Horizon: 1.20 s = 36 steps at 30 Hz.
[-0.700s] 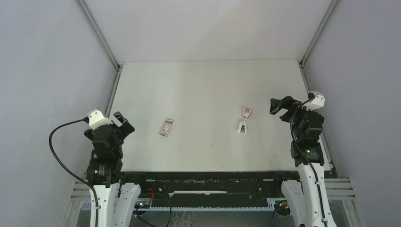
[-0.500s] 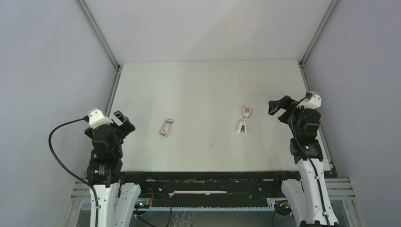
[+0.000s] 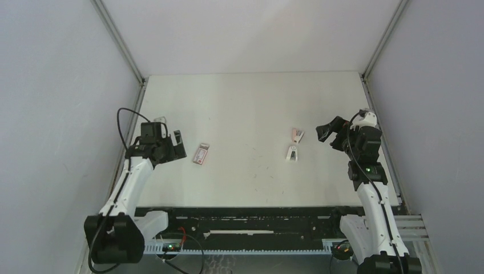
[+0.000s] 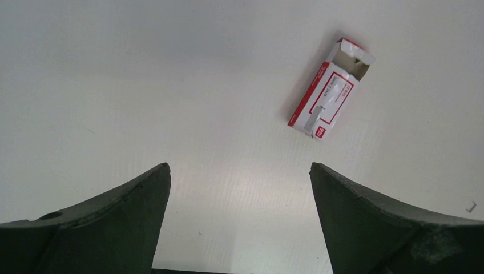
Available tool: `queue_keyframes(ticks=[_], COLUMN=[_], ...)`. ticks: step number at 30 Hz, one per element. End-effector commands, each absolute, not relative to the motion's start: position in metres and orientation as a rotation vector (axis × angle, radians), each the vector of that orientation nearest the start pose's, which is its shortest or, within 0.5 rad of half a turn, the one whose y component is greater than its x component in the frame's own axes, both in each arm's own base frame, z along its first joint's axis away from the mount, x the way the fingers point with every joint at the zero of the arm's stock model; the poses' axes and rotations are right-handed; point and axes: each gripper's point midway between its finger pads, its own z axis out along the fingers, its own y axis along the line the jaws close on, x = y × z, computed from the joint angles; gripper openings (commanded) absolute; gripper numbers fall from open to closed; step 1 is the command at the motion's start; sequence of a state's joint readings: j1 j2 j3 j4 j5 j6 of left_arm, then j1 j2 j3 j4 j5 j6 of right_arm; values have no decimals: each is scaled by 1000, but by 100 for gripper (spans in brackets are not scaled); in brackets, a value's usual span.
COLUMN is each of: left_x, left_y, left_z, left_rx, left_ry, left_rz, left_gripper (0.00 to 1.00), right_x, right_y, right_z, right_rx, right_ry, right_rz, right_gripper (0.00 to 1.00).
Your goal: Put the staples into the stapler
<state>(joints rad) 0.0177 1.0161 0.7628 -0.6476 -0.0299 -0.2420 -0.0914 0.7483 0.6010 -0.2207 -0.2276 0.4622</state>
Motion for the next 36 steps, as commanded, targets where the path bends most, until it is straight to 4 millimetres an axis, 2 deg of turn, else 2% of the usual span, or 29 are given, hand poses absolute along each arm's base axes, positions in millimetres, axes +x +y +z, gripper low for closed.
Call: queue_keyframes(ticks=[1,6,13,17,21,25,36], left_x=[276,289,308,313,315,315,314], left_y=[-25,-47,-78,-93,-91,-89,-85], left_z=[124,103,84,64,48,40,30], left_rx=[-195,-61,92,206,234,250,281], left_ry=[2481,2625,2735,2797,2839,2858,2874], left_rz=[-186,-177,-179,-167,-125,-103,-76], left_gripper=[95,92,92,96,95,90,58], right_x=[298,300,302,302,300,299,300], right_y=[40,44,51,52,55,56,58], right_z=[202,198,193,191,191,192,192], right_rx=[307,288,258,255,246,234,221], right_ry=[1904,1922,1942,1951,1953,1950,1951], right_rz=[504,529,552,545,544,539,530], right_gripper=[98,98,97,97,98,97,97])
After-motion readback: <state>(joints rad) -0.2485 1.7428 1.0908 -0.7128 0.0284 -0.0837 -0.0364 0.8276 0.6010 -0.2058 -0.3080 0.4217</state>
